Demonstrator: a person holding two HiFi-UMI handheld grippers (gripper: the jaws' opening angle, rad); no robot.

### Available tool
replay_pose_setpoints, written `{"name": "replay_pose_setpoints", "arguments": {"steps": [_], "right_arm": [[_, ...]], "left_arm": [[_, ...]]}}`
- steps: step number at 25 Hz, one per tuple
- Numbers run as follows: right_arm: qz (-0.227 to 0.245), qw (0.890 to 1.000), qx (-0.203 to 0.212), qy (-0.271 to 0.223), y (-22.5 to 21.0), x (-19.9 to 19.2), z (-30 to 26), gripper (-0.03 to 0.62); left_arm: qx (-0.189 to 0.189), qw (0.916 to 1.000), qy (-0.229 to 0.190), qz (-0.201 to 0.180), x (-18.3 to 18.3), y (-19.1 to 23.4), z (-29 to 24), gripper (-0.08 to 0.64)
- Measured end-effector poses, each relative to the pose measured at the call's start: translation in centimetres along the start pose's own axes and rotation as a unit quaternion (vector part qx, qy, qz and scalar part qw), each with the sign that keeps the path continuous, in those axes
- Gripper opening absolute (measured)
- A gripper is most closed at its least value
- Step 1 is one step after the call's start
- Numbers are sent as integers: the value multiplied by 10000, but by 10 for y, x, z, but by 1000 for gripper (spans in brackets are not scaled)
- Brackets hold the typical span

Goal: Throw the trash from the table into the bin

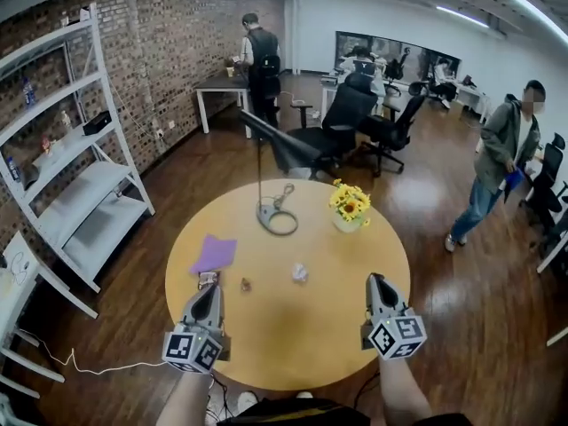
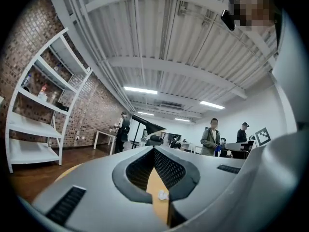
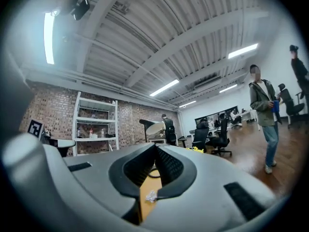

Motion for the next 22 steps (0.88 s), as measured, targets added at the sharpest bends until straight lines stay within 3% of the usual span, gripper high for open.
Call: {"name": "replay_pose_setpoints", "arguments": {"steps": [4, 10, 13, 19, 22], "right_arm": [[-66, 9991, -415, -60, -12, 4, 16, 5], [-85, 9982, -588, -96, 2, -3, 19, 5], [-68, 9980, -629, -64, 12, -3, 18, 5], [-46, 9980, -631, 41, 23, -13, 17, 5], [-65, 9981, -613, 69, 28, -16, 16, 5]], "left_arm": [[-450, 9989, 107, 84, -2, -6, -17, 1], [-717, 9972, 119, 176, -7, 9, -25, 0], [-889, 9957, 261, -44, -3, 10, -29, 0], [-1046, 9935, 242, -384, -4, 5, -27, 0], [-980, 9947, 187, -259, -5, 11, -25, 1]]}}
Point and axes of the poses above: the fingertips, and each gripper's own axes: z backward along the fingers, y to its left, x out of its top, the point moved 5 cm from there along z, backward along the fingers, and after that the axes turned 8 degrees about -x, right-handed, at the moved point
